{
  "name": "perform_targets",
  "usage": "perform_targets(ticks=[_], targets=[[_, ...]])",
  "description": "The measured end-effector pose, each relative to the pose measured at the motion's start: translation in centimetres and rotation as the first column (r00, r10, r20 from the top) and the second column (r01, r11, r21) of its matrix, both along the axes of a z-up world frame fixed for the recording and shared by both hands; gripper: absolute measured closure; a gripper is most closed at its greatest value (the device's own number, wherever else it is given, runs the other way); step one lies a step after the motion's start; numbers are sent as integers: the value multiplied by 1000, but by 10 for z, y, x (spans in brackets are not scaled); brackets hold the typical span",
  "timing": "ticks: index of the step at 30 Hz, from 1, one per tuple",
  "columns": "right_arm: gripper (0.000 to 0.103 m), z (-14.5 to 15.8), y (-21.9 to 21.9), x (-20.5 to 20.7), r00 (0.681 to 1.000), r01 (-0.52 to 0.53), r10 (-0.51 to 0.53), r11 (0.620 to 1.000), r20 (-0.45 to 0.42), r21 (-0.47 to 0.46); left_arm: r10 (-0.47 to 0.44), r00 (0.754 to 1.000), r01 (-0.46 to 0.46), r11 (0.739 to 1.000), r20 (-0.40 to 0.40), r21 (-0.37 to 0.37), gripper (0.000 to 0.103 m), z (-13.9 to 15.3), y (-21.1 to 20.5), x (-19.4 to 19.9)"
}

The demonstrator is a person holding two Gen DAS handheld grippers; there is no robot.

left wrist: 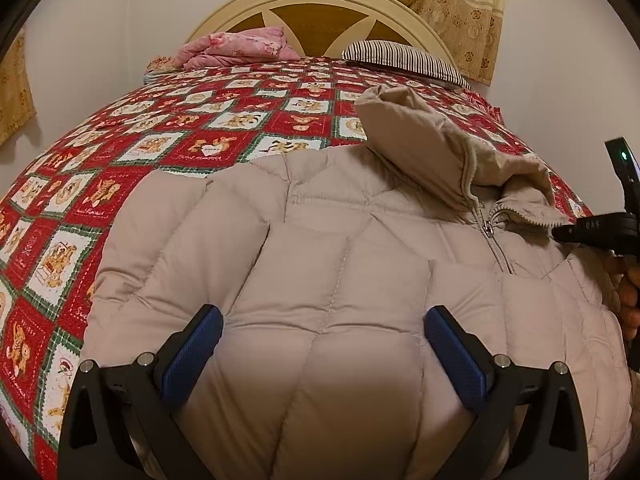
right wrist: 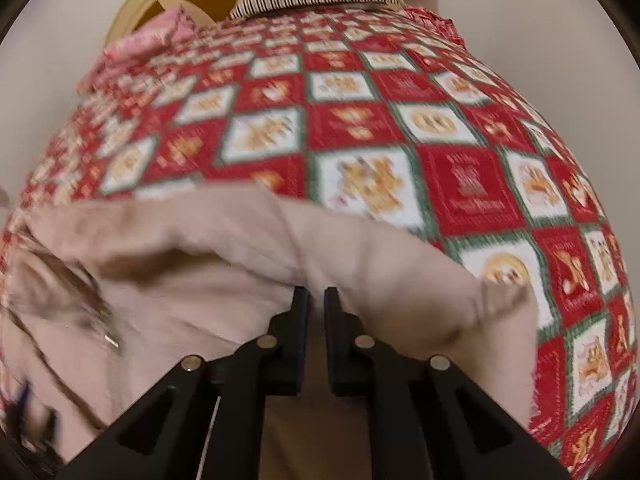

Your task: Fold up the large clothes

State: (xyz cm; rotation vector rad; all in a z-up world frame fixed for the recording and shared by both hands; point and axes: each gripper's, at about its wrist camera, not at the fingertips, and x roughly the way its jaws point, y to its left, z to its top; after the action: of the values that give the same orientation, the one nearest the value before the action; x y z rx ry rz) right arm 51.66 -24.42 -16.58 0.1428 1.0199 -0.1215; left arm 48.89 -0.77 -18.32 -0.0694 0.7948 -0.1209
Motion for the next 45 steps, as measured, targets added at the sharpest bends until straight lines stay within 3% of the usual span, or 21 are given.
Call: perform_targets(ticks=[2, 3, 5, 6, 7, 8, 10, 12, 14, 17, 19, 26, 29, 31, 33, 35, 36, 38, 41, 45], targets=[[96, 5, -4, -3, 1000, 7, -7, 1000, 9, 3, 1, 1000, -1, 1000, 0, 2, 1, 0, 0, 0], [91, 14, -7, -7, 999, 20, -20, 1000, 33, -1, 1, 1000, -1, 1000, 1, 3, 1, 1, 0, 0], [54, 35, -5, -12, 995, 33, -30, 999, 100, -27, 2, 1000, -2, 1000, 0, 3, 1, 1, 1, 0], [20, 48, 0, -16, 988, 16, -12, 1000, 154, -25, 1, 1000, -1, 1000, 0, 2, 1, 1, 1, 0], [12, 62, 8, -19, 974, -15, 19, 1000, 227, -18, 1, 1000, -1, 1000, 0, 3, 1, 1, 1, 0], [11, 72, 18, -21, 958, -54, 58, 998, 280, -22, 1, 1000, -1, 1000, 0, 3, 1, 1, 1, 0], [11, 80, 51, -13, 930, -177, 197, 980, 309, -91, 1, 1000, -1, 1000, 1, 1, 1, 1, 1, 0], [12, 68, 88, 6, 904, -321, 346, 938, 252, -134, 1, 1000, -1, 1000, 1, 0, 1, 1, 1, 0], [16, 52, 111, 19, 881, -402, 427, 902, 201, -155, 1, 1000, -1, 1000, 1, -1, 1, 0, 1, 0], [41, 31, 133, 38, 867, -413, 473, 858, 155, -306, 0, 1000, 0, 1000, 1, -8, 1, 0, 1, 1], [91, 22, 135, 44, 872, -417, 473, 851, 123, -318, -1, 1000, 1, 1000, 0, -15, 1, 0, 0, 1], [95, 8, 138, -3, 830, -477, 546, 801, 115, -362, 31, 999, -27, 993, 38, -111, 1, 21, 18, -11], [95, 3, 141, -12, 820, -471, 557, 786, 128, -399, 21, 992, -2, 989, 126, -150, 1, 69, 20, -13], [95, -1, 142, -12, 819, -472, 559, 786, 133, -400, 2, 975, 24, 993, 222, -116, 1, 112, 11, -8], [95, -4, 144, -12, 813, -480, 568, 781, 133, -401, -72, 953, 105, 990, 293, -99, 1, 148, -7, 5], [95, -6, 146, -12, 810, -487, 573, 776, 127, -400, -151, 934, 204, 970, 324, -134, 1, 164, -22, 26], [95, -7, 146, -12, 808, -490, 575, 775, 125, -400, -174, 929, 239, 956, 327, -170, 1, 165, -27, 37], [95, -7, 144, -12, 809, -489, 572, 782, 135, -386, -247, 934, 317, 906, 258, -281, 1, 151, -40, 71], [95, -8, 141, -14, 805, -490, 572, 791, 157, -366, -280, 951, 308, 846, 129, -435, 1, 108, -51, 115], [95, -9, 141, -16, 801, -493, 574, 793, 168, -359, -225, 974, 181, 842, -26, -509, 1, 54, -44, 146]])
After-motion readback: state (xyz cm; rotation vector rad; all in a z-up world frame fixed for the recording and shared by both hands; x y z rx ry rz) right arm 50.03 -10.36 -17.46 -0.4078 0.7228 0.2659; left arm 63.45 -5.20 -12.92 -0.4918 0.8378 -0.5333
